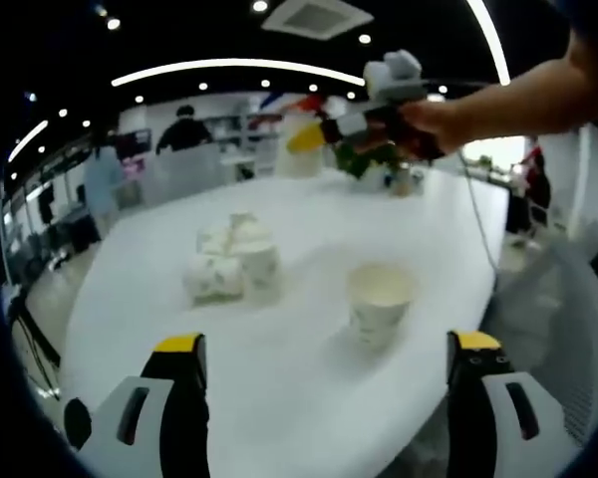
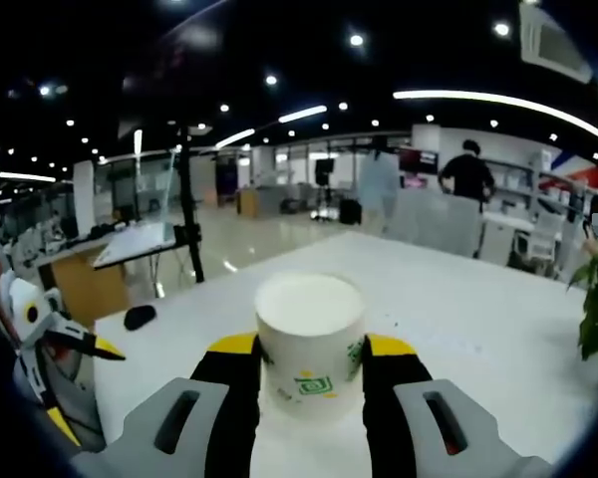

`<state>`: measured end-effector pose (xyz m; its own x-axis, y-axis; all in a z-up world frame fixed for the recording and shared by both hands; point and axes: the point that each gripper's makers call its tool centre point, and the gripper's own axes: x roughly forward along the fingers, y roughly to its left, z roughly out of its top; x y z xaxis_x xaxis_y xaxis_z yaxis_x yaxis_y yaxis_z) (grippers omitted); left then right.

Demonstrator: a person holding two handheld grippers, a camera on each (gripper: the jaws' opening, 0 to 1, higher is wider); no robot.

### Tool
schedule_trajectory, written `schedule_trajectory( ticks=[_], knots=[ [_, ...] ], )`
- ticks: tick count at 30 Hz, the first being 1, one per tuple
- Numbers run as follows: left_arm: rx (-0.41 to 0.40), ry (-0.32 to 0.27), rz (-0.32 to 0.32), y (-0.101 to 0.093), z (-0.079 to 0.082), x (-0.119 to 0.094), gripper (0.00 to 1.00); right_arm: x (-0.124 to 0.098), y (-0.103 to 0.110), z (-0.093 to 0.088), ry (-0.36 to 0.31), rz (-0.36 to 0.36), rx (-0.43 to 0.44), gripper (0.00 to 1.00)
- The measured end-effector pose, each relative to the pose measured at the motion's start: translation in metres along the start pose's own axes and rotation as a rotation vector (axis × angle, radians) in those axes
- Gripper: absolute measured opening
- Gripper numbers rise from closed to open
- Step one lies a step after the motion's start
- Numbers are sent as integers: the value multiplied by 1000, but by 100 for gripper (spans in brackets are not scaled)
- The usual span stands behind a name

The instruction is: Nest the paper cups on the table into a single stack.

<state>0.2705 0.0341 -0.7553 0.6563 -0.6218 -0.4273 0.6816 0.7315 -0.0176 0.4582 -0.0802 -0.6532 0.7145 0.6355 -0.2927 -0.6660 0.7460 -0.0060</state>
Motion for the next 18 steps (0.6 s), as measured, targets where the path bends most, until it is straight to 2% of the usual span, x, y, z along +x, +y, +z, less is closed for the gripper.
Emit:
schedule_trajectory(
  ticks=[6,12,18],
  knots=[
    [17,-16,-22,-6,3,-1,98,-11,16,-2,-5,15,-15,37],
    [19,-36,-26,-6,9,1,98,-17,34,-3,-3,73,-26,37],
    [46,-31,-12,-4,10,2,98,-24,48,4,-19,127,-30,37]
  ],
)
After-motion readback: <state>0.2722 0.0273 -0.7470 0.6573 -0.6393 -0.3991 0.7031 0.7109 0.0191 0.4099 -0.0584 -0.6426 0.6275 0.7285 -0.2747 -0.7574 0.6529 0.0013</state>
